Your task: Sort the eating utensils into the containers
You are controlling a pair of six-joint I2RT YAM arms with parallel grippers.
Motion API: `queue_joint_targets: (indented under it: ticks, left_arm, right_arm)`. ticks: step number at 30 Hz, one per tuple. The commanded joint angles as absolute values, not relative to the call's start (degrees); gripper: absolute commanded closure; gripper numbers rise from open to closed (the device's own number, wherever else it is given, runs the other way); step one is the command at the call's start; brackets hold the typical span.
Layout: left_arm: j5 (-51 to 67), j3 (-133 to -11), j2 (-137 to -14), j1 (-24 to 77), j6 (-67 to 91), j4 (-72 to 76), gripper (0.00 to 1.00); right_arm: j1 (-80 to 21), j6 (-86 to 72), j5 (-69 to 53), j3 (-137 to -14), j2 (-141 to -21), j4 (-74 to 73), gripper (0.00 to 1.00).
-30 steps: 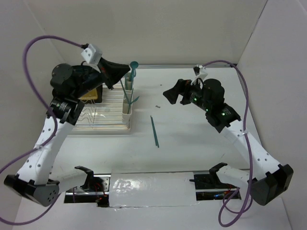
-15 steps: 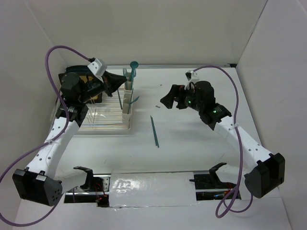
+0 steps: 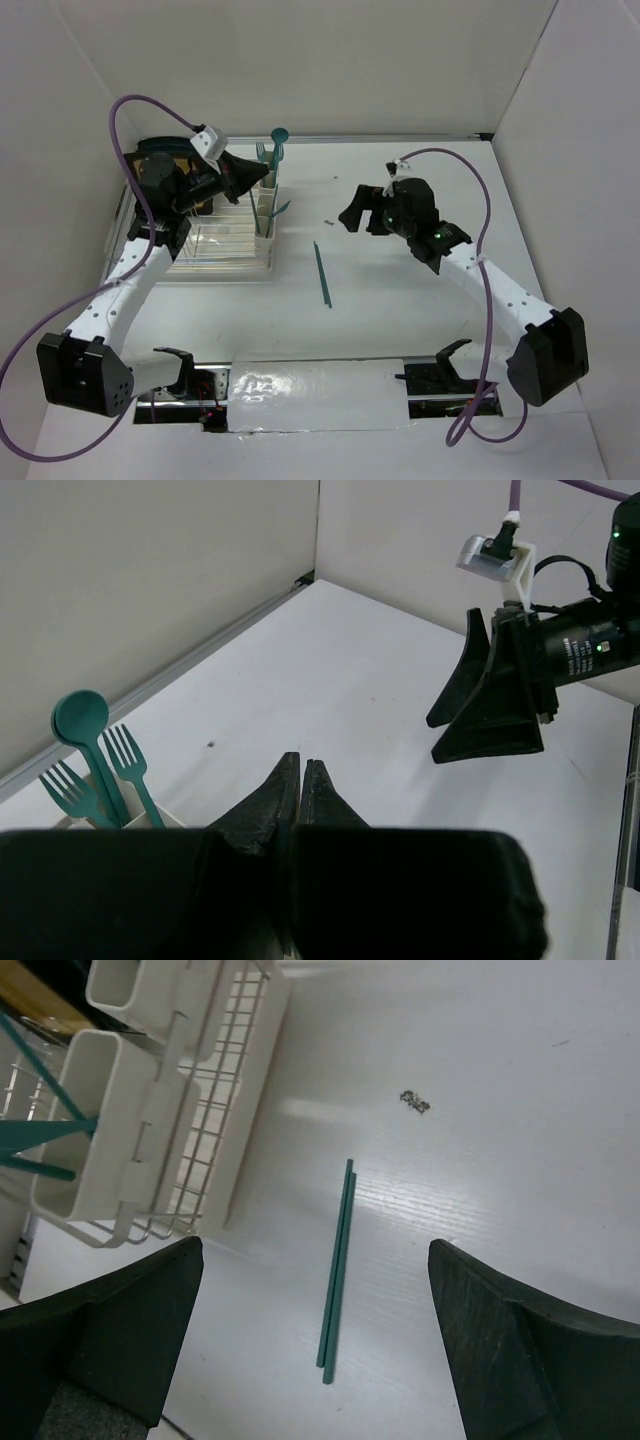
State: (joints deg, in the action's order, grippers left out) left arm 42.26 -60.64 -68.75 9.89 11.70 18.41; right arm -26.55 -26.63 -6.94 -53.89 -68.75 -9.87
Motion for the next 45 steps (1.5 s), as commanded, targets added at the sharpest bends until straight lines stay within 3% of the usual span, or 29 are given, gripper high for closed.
queue_joint_targets:
  ticks: [1,4,6,7,8,9,12,15,18,22,37,45]
  left_arm:
    - [42.8,-59.59,-68.38,9.49,11.34,22.15,1.0]
    - [43.77,-58.8,-68.55,9.4,10.9,21.8,1.0]
    - [43.86,-59.32,-69.51,9.49,10.81,20.14,0.93]
    - [43.94,-60.63,-70.39,9.49,10.29,18.39,0.77]
    - [43.95,-60.64,-70.4,9.49,10.28,18.37,0.77]
    - [43.77,-61.95,-70.66,9.32,9.67,16.8,0.62]
    - [42.02,-62.93,-70.23,9.58,9.14,16.79,0.37]
    - [41.58,-65.02,-69.08,9.49,9.14,16.18,0.3]
    - [40.62,-67.06,-68.73,9.41,9.4,13.37,0.31]
    - [37.36,-69.34,-65.93,9.32,10.02,10.2,0.29]
    - [32.08,-63.99,-55.47,8.35,7.65,2.46,0.27]
    - [31.9,-62.76,-53.26,8.09,8.26,1.58,0.26]
  right_arm:
    - [-28.21,-27.16,-1.59,-53.61,-70.92,-8.78,0.0]
    - [-30.32,-26.98,-0.18,-54.14,-74.7,-8.79,0.01]
    - [-32.77,-27.07,1.92,-54.84,-77.42,-8.79,0.02]
    - [-35.22,-27.42,3.76,-56.06,-79.78,-10.44,0.01]
    - [-35.24,-27.68,4.48,-56.86,-79.8,-10.46,0.01]
    - [-35.51,-27.77,5.0,-57.74,-82.07,-11.85,0.01]
    - [-37.7,-28.04,6.59,-59.94,-86.03,-13.27,0.01]
    - [-39.02,-27.34,7.29,-60.64,-88.41,-13.27,0.07]
    - [-40.51,-27.07,7.29,-61.17,-90.34,-13.27,0.14]
    - [-41.13,-27.33,7.29,-61.7,-95.08,-13.89,0.33]
    - [-43.77,-26.28,7.63,-64.68,-105.28,-16.35,0.59]
    - [-43.33,-27.25,8.09,-62.94,-105.91,-18.37,0.87]
